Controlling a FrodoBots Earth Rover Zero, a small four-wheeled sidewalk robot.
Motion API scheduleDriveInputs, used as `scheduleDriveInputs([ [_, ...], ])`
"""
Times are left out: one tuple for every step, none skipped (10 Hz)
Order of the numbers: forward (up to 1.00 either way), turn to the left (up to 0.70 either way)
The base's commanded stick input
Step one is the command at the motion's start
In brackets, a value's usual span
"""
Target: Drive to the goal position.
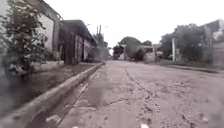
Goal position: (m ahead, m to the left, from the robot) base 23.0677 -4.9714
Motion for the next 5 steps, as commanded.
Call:
scheduleDriveInputs([
  [0.85, 0.0],
  [0.85, 0.0],
  [0.85, 0.0],
  [0.85, 0.0],
  [0.85, 0.0],
])
